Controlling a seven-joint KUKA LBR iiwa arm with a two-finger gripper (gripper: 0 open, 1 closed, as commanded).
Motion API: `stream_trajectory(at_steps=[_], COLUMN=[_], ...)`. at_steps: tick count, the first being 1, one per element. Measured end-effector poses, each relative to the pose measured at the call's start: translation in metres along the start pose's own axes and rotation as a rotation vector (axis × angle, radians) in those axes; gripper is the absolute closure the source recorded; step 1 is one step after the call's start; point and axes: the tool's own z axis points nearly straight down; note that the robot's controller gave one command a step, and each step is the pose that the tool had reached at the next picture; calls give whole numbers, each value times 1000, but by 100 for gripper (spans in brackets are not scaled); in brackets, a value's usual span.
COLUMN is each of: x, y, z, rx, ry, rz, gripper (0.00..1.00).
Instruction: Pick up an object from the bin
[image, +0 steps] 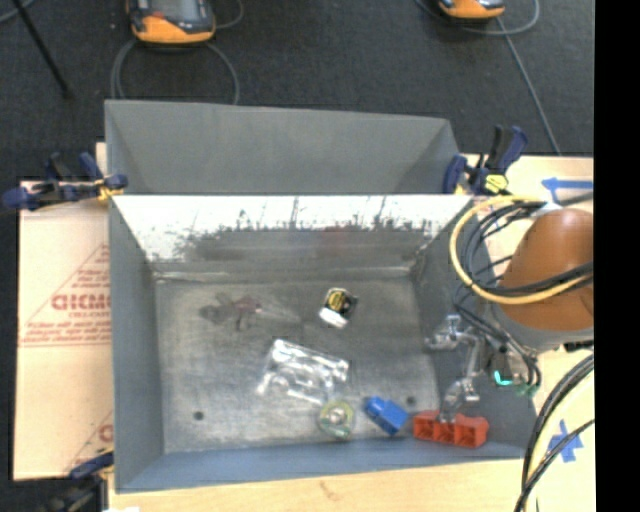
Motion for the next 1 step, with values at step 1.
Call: stream_trajectory(at_steps=[1], x=[-4], y=[15], z=[51], rx=[7], ry=[-39], rz=[-20], gripper=[0])
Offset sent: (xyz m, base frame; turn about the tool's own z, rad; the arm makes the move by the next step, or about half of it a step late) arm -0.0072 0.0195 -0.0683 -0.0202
